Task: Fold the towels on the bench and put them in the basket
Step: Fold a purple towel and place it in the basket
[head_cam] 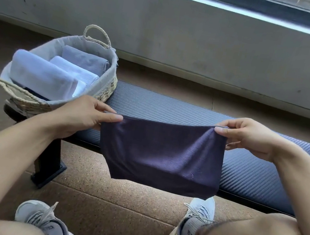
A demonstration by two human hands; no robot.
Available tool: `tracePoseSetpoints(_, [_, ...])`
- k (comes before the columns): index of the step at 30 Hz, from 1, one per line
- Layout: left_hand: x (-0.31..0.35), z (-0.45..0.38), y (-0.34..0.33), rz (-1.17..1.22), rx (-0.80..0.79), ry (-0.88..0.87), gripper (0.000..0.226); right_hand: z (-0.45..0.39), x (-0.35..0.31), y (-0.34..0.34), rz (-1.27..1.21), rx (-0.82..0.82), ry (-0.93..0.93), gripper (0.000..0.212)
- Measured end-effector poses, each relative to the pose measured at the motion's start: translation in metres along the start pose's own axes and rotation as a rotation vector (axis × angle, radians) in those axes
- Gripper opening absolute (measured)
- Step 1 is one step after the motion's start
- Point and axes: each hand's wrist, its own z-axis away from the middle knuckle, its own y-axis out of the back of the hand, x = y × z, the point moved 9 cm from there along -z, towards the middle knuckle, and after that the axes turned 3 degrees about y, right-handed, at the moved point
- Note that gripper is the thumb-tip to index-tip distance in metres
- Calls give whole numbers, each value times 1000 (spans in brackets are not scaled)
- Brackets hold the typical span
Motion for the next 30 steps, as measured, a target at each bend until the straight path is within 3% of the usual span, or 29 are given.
tracePoseSetpoints(4, [10, -5, 17, -272, 257, -74, 22, -4, -10, 9, 31, 121, 15, 15])
tracePoseSetpoints(7, [13, -10, 23, -402, 433, -74, 37, -15, -5, 16, 109, 229, -25, 14])
tracePoseSetpoints(9, [11, -20, 17, -402, 412, -48, 37, -23, 5, 11, 112, 242, -92, 13])
tracePoseSetpoints(13, [-4, -38, -2, -153, 235, 92, 30, -39, 11, 6, -75, 314, -130, 11])
tracePoseSetpoints(15, [5, -42, -4, -46, 234, 50, 26, -44, 0, 14, -129, 446, -49, 11])
tracePoseSetpoints(20, [46, -51, 4, 255, 308, -223, 17, -35, -43, 46, 4, 812, 210, 11])
tracePoseSetpoints(22, [58, -50, 8, 217, 360, -343, 7, -29, -55, 52, -32, 867, 294, 10])
tracePoseSetpoints(26, [87, -34, 10, 161, 435, -522, 24, 1, -85, 59, 4, 1048, 542, 6])
tracePoseSetpoints(30, [129, -3, 16, 146, 567, -749, 27, 35, -110, 60, -31, 1180, 821, 4])
